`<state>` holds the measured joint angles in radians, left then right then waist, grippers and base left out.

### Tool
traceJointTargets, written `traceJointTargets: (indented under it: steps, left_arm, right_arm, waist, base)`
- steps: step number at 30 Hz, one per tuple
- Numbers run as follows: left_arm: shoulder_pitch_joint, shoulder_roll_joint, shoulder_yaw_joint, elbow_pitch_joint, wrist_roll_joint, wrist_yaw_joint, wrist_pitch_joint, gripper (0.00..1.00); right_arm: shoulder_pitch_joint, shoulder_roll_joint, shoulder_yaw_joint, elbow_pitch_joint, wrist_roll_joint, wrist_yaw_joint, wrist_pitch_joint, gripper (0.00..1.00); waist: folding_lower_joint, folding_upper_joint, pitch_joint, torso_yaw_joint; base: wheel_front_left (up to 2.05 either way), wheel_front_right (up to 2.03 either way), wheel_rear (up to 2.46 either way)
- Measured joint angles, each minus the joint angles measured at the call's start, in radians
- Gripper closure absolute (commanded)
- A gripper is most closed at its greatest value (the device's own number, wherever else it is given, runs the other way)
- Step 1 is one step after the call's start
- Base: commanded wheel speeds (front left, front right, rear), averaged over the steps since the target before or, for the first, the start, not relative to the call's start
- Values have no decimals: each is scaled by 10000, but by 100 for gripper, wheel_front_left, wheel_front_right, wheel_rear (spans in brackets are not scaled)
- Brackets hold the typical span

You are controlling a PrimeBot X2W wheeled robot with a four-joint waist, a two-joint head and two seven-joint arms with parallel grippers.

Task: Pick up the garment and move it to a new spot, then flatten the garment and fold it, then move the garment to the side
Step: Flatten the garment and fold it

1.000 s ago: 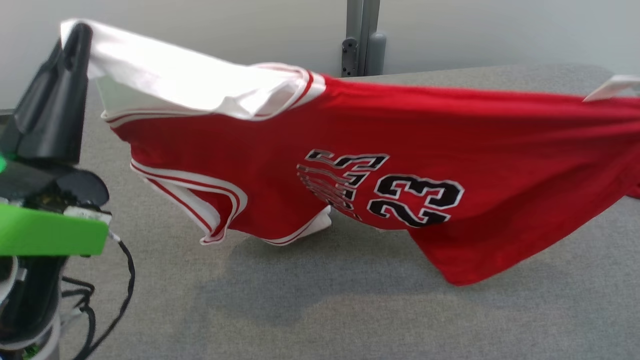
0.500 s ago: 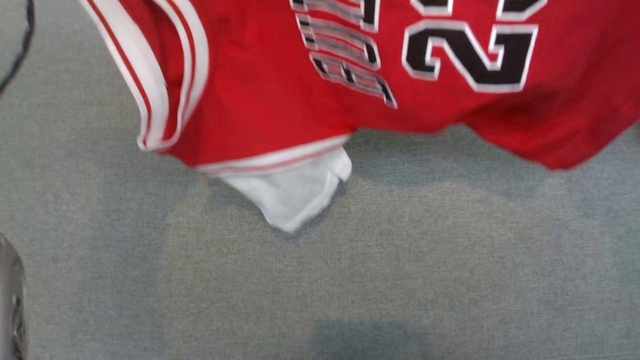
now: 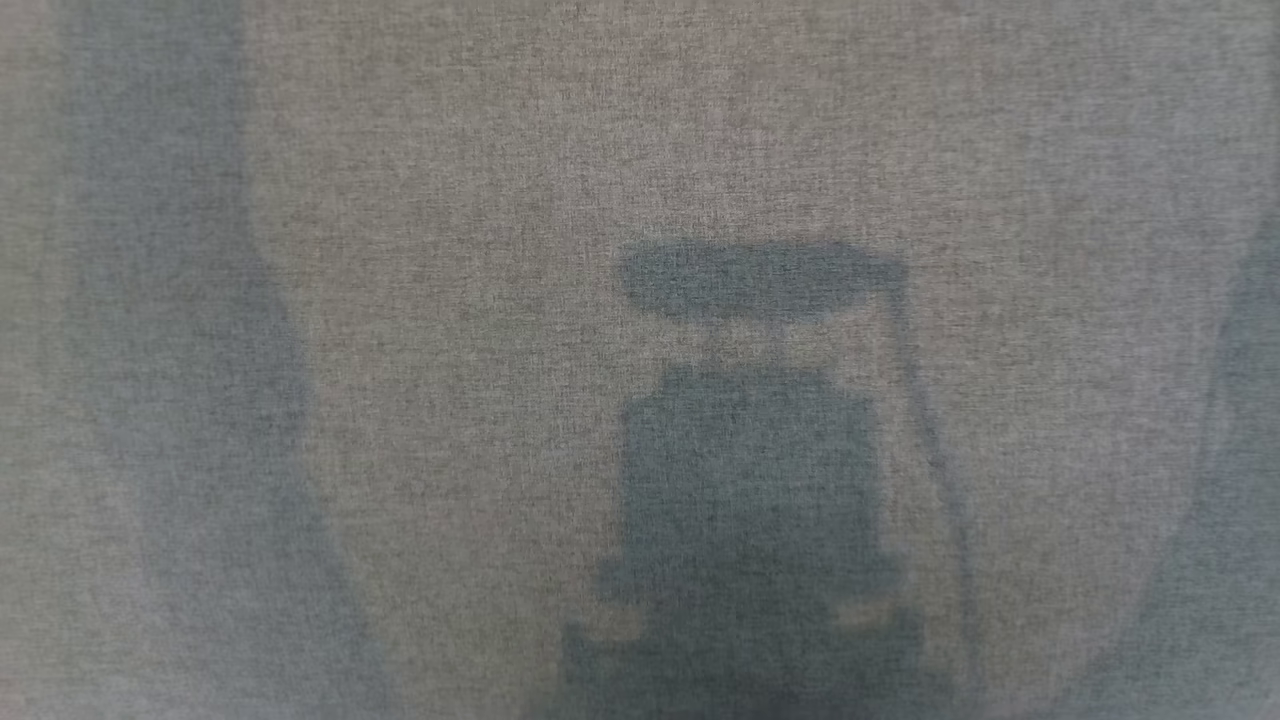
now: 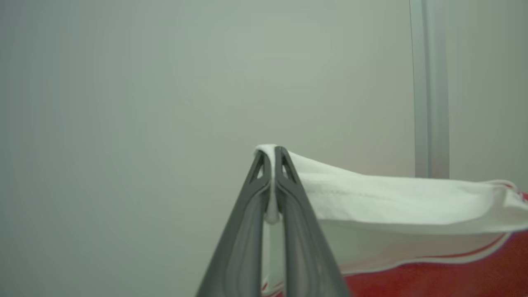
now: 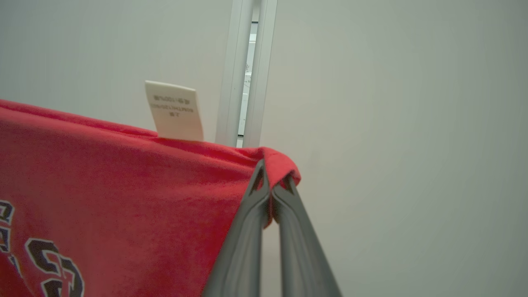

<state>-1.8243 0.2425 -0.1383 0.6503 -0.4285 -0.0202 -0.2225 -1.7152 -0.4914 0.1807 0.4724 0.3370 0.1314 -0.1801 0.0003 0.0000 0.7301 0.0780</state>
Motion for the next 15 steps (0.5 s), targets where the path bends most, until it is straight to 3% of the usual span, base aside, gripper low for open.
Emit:
traceJointTargets:
  steps: [4, 8, 15]
  left_arm:
    - [293, -293, -445, 1106, 27, -564, -153, 100]
    - [1282, -529, -890, 1722, -59, -940, -259, 100]
    - [4237, -721, -1565, 1152, -957, -1078, -376, 100]
  right_arm:
    - [139, 21, 815, 941, 403, 0, -232, 100]
    - [1337, -397, 1870, 1275, 1158, 0, -487, 100]
    - [4370, -1962, 3557, -73, 2681, -2, -784, 100]
  waist:
    - [0, 0, 618, 56]
    - [0, 0, 1007, 119]
    - [-1, 0, 645, 203]
  base:
    - [0, 0, 0]
    - [0, 0, 0]
    - [0, 0, 0]
